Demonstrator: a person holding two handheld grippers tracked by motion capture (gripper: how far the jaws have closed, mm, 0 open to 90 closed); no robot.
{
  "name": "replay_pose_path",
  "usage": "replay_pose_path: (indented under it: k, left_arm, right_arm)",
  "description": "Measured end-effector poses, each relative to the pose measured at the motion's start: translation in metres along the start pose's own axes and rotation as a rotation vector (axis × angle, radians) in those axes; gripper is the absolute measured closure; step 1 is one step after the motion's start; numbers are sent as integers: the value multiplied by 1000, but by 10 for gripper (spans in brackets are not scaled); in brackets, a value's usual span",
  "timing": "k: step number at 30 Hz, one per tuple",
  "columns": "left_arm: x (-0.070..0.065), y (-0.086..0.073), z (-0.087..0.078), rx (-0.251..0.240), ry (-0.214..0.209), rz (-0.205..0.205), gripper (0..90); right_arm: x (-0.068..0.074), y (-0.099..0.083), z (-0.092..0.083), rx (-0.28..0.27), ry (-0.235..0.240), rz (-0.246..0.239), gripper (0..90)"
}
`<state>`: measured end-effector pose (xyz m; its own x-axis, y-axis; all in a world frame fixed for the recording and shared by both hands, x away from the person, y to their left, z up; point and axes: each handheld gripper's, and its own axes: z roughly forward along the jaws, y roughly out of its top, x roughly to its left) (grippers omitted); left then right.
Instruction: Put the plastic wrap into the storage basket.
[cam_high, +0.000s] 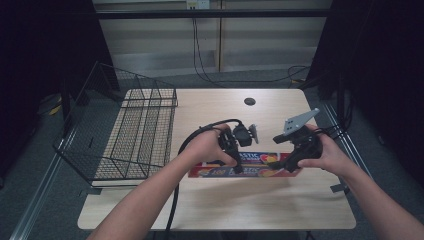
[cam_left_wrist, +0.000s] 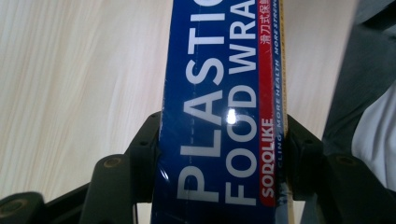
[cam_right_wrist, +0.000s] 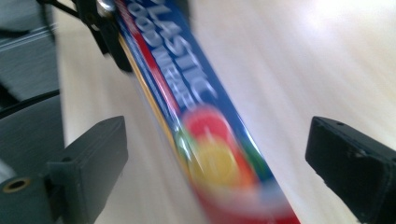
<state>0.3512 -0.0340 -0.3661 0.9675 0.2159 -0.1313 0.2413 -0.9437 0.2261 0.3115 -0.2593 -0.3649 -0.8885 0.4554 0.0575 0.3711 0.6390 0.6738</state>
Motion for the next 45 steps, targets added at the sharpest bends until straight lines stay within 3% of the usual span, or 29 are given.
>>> replay_pose_path:
  k: [1,3,5,6,11,14,18,21,25,33,40,45]
  left_arm:
    - [4,-5,-2,8,10,-17,438]
    - [11,-13,-7,7,13,-90,439]
    - [15,-19,-13,4,34,-116,439]
    - [19,-22,-16,5,23,-149,439]
    - [31,-32,-26,-18,59,-243,438]
    - [37,-36,-31,-39,59,-299,439]
    - [45,-40,-37,-41,64,-358,439]
    - [49,-42,-40,-36,78,-370,438]
    - [53,-46,-47,-53,79,-422,438]
    - [65,-54,-64,-80,128,-519,438]
    - [74,-60,-73,-92,131,-598,438]
    - [80,-63,-78,-102,134,-627,438]
  right_arm:
    - [-1,-2,-4,-29,-5,24,47]
    - [-4,-6,-6,-57,-18,70,30]
    - [-5,-11,-6,-57,-48,78,29]
    - [-4,-14,-5,-57,-60,81,29]
    - [-1,-25,2,-57,-76,94,25]
    - [0,-30,5,-69,-39,102,20]
    - [2,-36,12,-53,-76,108,25]
    - [2,-42,18,-63,-85,129,23]
    - [3,-49,26,-48,-103,137,24]
    - [7,-53,39,-68,-108,143,23]
    - [9,-57,40,-69,-120,147,23]
    - [10,-62,40,-78,-119,156,24]
